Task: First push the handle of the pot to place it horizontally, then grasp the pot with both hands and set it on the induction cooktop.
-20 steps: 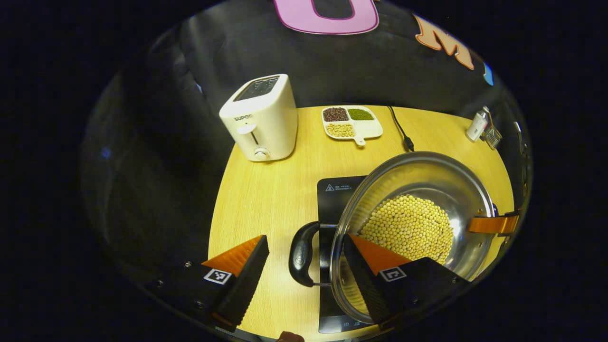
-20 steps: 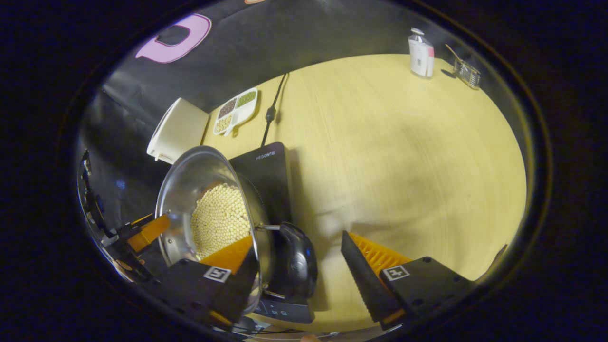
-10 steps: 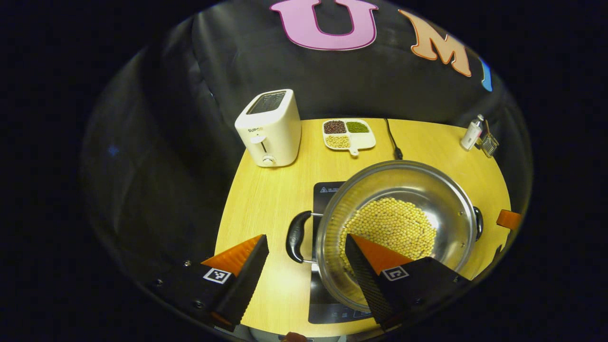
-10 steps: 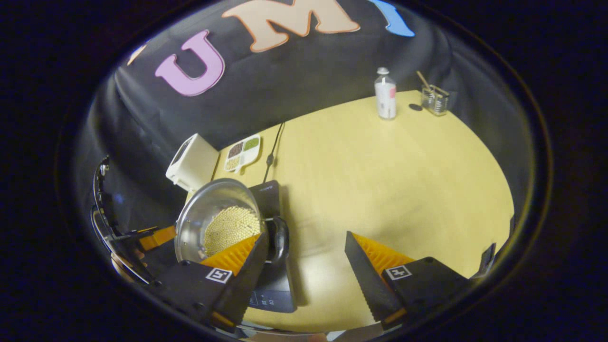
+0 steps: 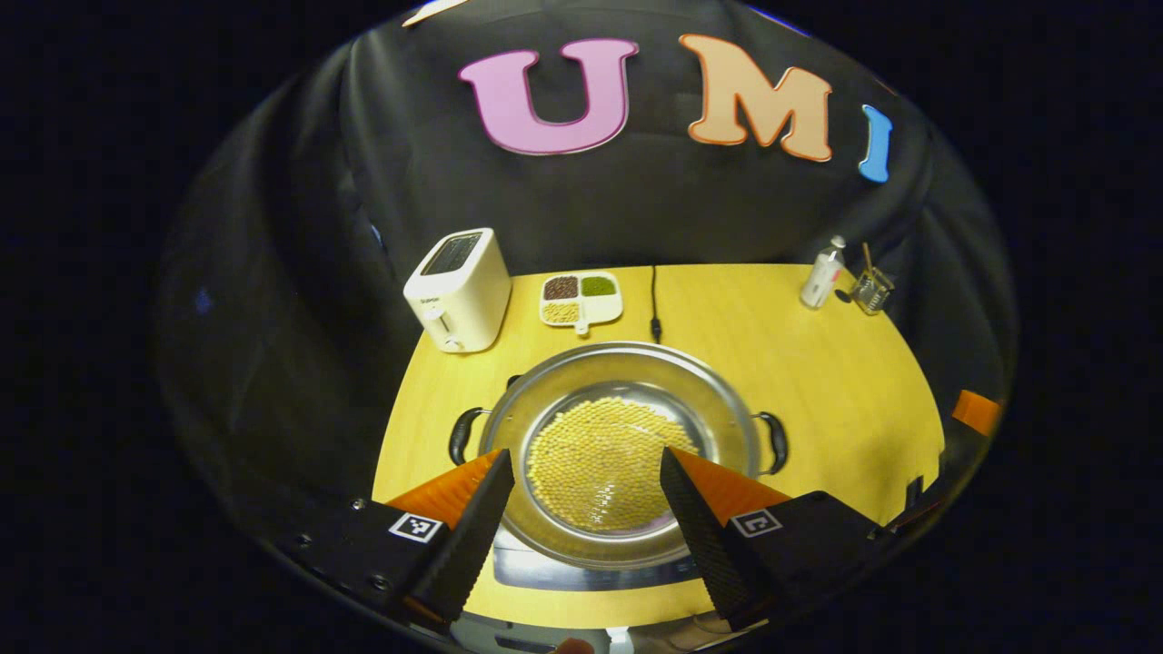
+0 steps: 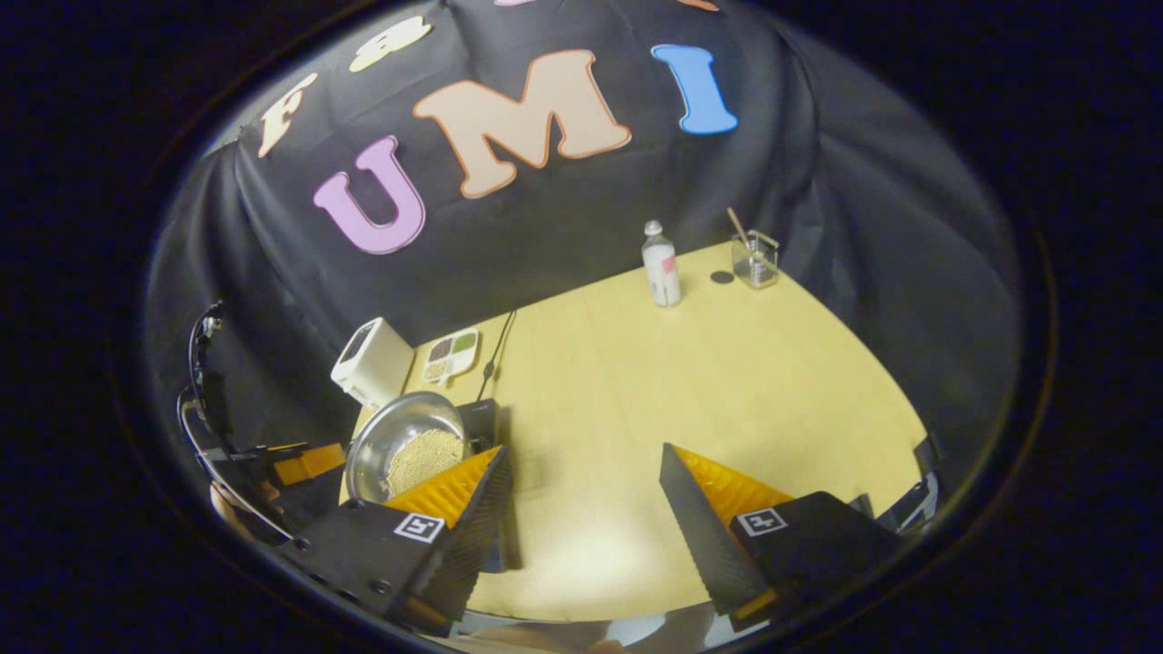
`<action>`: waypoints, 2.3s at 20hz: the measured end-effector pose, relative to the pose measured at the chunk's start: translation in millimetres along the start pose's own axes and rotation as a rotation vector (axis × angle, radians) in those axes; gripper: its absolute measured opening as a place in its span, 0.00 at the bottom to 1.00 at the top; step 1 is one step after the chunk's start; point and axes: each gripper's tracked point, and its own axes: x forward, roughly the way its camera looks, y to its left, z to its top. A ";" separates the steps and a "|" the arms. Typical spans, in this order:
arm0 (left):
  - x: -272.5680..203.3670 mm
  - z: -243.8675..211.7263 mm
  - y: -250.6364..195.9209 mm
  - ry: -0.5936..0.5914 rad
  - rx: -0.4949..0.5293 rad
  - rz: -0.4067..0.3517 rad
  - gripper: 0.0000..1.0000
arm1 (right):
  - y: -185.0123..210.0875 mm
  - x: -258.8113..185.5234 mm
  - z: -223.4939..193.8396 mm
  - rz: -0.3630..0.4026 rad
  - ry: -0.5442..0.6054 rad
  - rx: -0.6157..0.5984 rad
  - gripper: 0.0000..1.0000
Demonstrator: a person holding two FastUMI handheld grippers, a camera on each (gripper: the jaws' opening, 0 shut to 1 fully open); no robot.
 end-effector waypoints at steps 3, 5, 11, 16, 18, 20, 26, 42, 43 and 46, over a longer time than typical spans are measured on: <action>-32.7 30.6 -48.4 -0.091 0.052 -0.023 0.99 | -29.3 -30.6 34.7 0.013 -0.085 -0.028 0.93; -51.5 50.7 -79.2 -0.162 0.074 -0.028 0.99 | -50.8 -49.0 57.2 0.010 -0.137 -0.043 0.92; -108.2 97.6 -163.3 -0.369 0.061 -0.020 1.00 | -101.4 -111.0 126.1 0.039 -0.328 -0.098 0.92; -156.7 124.5 -208.2 -0.524 -0.008 0.006 0.98 | -120.6 -157.1 164.7 0.098 -0.454 -0.178 0.93; -171.9 126.7 -209.5 -0.578 -0.021 0.044 0.98 | -120.4 -172.8 170.7 0.127 -0.490 -0.205 0.92; -185.6 128.8 -208.7 -0.619 -0.016 0.090 0.98 | -117.9 -181.7 174.3 0.148 -0.512 -0.230 1.00; -217.1 123.2 -219.2 -0.714 0.010 0.117 0.98 | -110.9 -205.6 180.6 0.170 -0.590 -0.290 0.92; -233.0 107.4 -228.4 -0.791 0.031 0.058 0.98 | -125.0 -225.9 158.5 0.171 -0.592 -0.230 0.93; -233.3 107.0 -227.8 -0.791 0.038 0.062 0.98 | -123.8 -226.8 157.5 0.173 -0.591 -0.228 0.93; -233.4 104.5 -228.9 -0.796 0.051 0.066 0.98 | -122.7 -229.9 154.1 0.178 -0.600 -0.230 0.93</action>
